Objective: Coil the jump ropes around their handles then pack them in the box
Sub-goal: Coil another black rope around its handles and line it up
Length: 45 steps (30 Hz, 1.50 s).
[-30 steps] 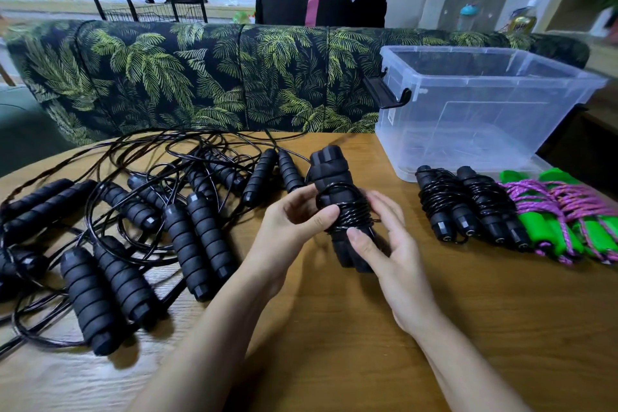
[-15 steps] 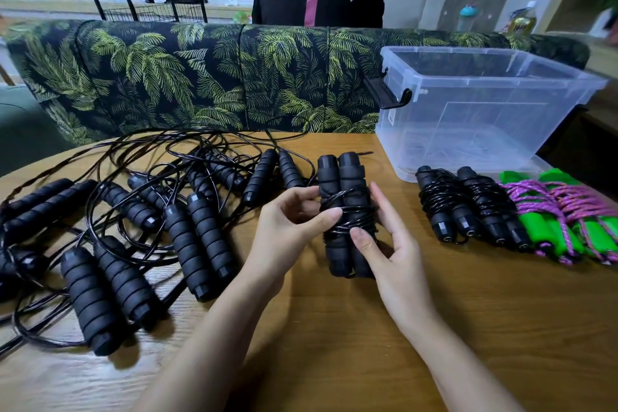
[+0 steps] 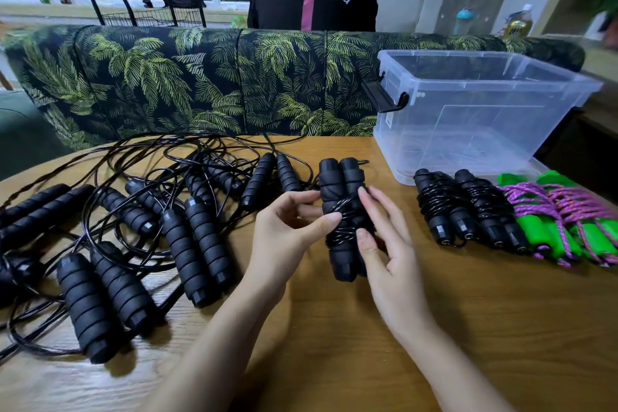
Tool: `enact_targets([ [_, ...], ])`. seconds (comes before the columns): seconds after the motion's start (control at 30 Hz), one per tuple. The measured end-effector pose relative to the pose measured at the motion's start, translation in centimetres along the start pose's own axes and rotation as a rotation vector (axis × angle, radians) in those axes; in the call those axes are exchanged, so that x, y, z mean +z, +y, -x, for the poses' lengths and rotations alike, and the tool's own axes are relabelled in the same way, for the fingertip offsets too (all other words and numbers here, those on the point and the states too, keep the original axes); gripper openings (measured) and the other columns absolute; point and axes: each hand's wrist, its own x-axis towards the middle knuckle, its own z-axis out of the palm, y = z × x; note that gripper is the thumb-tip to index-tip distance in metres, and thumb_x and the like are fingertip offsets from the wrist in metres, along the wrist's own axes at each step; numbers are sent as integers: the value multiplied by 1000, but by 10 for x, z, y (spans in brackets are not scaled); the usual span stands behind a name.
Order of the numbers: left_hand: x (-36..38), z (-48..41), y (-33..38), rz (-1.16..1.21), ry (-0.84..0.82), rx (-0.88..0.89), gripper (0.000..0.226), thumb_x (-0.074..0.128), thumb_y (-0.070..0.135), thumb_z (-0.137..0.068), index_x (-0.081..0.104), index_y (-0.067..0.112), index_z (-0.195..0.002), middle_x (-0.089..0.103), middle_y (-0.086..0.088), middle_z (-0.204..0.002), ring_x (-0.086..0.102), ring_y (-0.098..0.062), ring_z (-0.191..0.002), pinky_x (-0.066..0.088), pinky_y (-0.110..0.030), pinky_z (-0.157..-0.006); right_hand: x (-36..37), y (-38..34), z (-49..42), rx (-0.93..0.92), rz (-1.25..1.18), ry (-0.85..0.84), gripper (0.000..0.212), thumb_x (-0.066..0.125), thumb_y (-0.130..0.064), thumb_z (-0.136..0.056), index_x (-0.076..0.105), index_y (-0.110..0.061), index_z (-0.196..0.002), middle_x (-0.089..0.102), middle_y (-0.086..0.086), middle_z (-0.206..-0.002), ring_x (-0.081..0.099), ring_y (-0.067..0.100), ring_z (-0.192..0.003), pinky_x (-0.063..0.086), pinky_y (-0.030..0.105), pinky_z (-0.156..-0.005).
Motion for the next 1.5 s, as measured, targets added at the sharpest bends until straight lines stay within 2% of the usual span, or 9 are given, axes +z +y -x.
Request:
enact_targets([
  [0.2,2,1,-3,-95,-31,85,44,85,18,-59,68,9,-98,74,0,-76,68,-7,-72,55,-22,-70,3,2,2,3,229,-36,83,64,-55,-76,36,-32,-150,36,-14,-155,36,1,-140,28,9,-108],
  [0.33,5,3,-4,-176,-94,147,40,85,18,-62,70,14,-98,74,3,-78,65,-3,-68,52,-17,-68,1,7,3,111,259,-31,97,85,-38,-69,33,-33,-150,56,-9,-139,54,8,-125,42,14,-95],
  [0.47,0,0,-6,-233,-132,181,31,81,18,-71,73,24,-101,76,4,-85,68,-4,-78,53,-22,-78,0,4,1,238,77,-21,88,86,-21,-72,41,-34,-147,66,-25,-107,61,-8,-101,44,7,-79],
  [0.63,-5,-3,-5,-134,-116,144,29,85,22,-72,73,17,-97,72,3,-81,65,-8,-82,51,-24,-81,0,-3,0,328,-175,-100,85,84,-34,-69,43,-35,-144,64,-23,-123,57,-9,-115,44,10,-92],
  [0.8,-9,-7,-7,-56,-104,20,58,87,33,-61,66,16,-112,72,-2,-100,66,-20,-98,53,-33,-94,-2,-7,0,269,-253,-126,83,73,-47,-65,46,-33,-141,59,-21,-132,54,0,-124,45,33,-107],
  [0.97,-8,-4,2,-42,-294,-99,44,79,31,-77,67,18,-117,73,5,-113,66,-8,-109,50,-18,-88,-2,-5,0,181,-241,-115,69,72,-46,-72,49,-39,-136,49,-25,-132,48,6,-131,41,45,-111],
  [1.17,-5,-1,3,-4,-193,-87,39,72,29,-75,70,11,-110,76,3,-101,69,-9,-99,51,-18,-82,-2,-4,1,106,-199,-102,64,72,-34,-83,46,-36,-142,52,-22,-129,49,4,-129,39,15,-103],
  [1.43,-10,-6,4,28,-57,-88,44,78,29,-68,69,6,-106,75,-9,-93,68,-10,-87,52,-20,-83,-6,-1,-2,85,-258,-66,48,58,-23,-95,48,-28,-141,53,-20,-136,46,2,-132,36,15,-106],
  [1.5,-9,-5,3,39,-30,-89,34,79,21,-72,68,8,-101,74,-1,-81,67,-6,-80,52,-17,-77,-6,-1,-2,90,-230,-52,46,56,-21,-96,48,-30,-141,54,-19,-138,46,1,-133,35,14,-106],
])
